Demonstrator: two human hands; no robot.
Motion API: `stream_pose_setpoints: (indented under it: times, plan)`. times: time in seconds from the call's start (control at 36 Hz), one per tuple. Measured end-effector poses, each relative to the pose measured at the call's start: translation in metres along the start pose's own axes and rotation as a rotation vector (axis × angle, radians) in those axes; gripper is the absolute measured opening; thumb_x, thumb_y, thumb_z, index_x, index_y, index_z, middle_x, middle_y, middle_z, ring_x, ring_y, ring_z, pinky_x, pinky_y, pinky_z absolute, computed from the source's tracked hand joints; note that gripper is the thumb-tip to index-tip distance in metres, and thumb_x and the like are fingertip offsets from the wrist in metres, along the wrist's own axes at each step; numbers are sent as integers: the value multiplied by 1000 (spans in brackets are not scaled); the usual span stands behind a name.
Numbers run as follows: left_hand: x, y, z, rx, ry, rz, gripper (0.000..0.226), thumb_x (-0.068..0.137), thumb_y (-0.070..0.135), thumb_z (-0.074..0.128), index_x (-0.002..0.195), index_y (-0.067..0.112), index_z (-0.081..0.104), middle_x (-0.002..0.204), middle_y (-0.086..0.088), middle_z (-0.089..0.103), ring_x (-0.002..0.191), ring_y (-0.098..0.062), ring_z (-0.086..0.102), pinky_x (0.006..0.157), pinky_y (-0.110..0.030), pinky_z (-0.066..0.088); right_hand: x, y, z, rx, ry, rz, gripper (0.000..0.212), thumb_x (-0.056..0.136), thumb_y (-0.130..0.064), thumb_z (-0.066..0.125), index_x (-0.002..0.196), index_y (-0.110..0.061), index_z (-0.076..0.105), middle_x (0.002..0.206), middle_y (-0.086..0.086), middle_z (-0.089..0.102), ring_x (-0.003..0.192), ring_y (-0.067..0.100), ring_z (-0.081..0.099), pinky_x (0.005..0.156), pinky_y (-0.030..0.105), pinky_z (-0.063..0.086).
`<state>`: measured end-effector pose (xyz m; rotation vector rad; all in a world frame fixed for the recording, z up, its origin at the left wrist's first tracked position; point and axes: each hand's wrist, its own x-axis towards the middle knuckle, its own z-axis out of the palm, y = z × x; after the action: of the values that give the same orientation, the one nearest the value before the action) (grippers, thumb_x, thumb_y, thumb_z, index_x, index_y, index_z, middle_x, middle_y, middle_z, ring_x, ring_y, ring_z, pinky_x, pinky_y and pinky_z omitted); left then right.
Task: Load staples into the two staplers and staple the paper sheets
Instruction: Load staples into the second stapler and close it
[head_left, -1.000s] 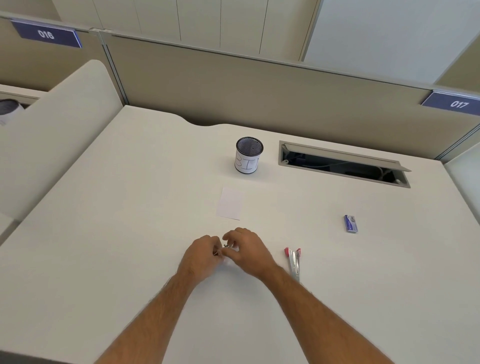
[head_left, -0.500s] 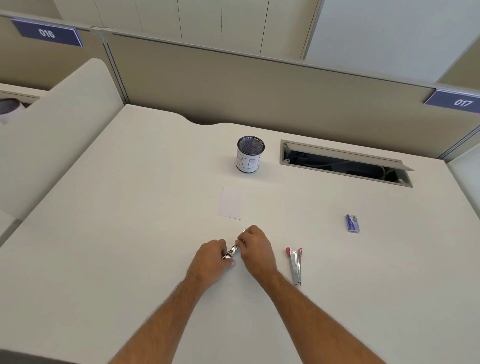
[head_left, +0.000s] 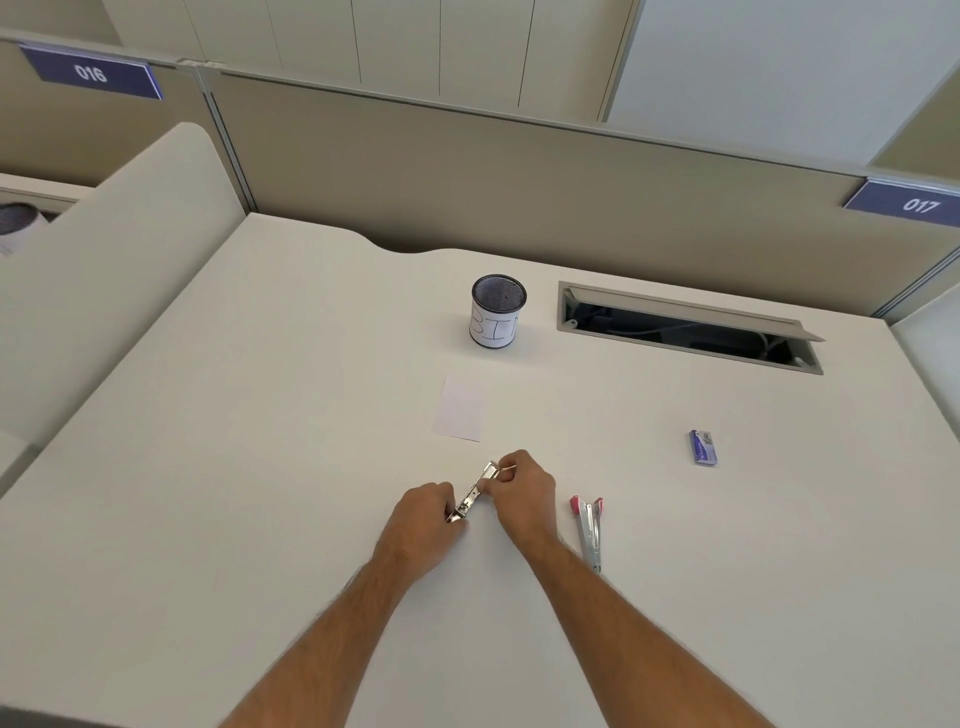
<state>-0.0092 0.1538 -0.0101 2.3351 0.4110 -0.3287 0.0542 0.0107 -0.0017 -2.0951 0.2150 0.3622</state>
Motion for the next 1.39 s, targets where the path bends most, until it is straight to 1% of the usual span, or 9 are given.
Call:
stream_pose_setpoints:
  times: [0.19,0.42,0.56,0.72,0.97,1.08,1.19,1.28,1.39]
  plan:
    - [-3,5,2,-29,40,24,11,84,22,61,80,13,56,74,0,60,60,-18,49,55,-41,49,-5,-3,5,127,-39,127,37,70,-10,82,102,-4,64,92,14,75,72,22,68,70,38,59]
    - [-10,11,-4,-21,-5,52,15,83,33,54,81,21,46,70,1,60,51,-19,50,43,-31,43,-9,-4,2,476,-104,123,24,79,3,75,102,-2,66,87,18,75,75,27,73,64,31,62]
    - [-13,12,-8,-53,-51,44,19,78,37,55,87,23,46,69,-1,64,50,-23,56,50,-36,52,-11,-2,3,451,-142,25,26,85,-1,71,109,-10,64,89,15,77,78,23,72,76,46,65]
    - [-13,14,-18,-117,-109,46,18,77,32,62,90,25,53,75,-3,70,55,-21,61,54,-40,58,-14,-2,-1,415,-138,-78,30,89,-6,67,110,-27,62,85,14,76,89,27,75,80,40,65]
    - [-14,35,-38,-116,-261,36,25,72,23,68,95,24,58,84,-6,68,57,-17,62,51,-32,57,-14,-5,-9,293,-112,-109,23,89,-9,62,109,-19,65,80,8,76,78,27,74,82,54,61]
    - [-13,46,-48,-63,-303,56,22,72,21,67,92,24,58,81,1,67,52,-12,61,36,-16,38,-15,-7,-13,261,-99,-127,24,85,-12,61,108,-20,66,72,14,65,66,16,62,74,48,60]
    - [-10,53,-51,-47,-250,78,21,75,20,68,93,21,58,84,-1,69,58,-18,58,38,-19,40,-16,-5,-15,258,-90,-129,26,86,-10,60,109,-21,65,66,1,54,60,13,52,63,37,50]
    - [-6,56,-52,-119,-103,88,15,78,14,72,88,15,61,81,-4,68,62,-22,66,52,-34,59,-15,-3,-19,258,-123,-127,32,91,-9,61,120,-22,66,69,-3,61,65,11,61,70,35,57]
    - [-1,53,-52,-203,14,80,14,84,10,75,83,14,61,78,-6,72,65,-17,74,72,-43,62,-15,-3,-24,265,-215,-145,36,95,-11,63,123,-34,66,76,-4,66,68,9,61,69,22,55]
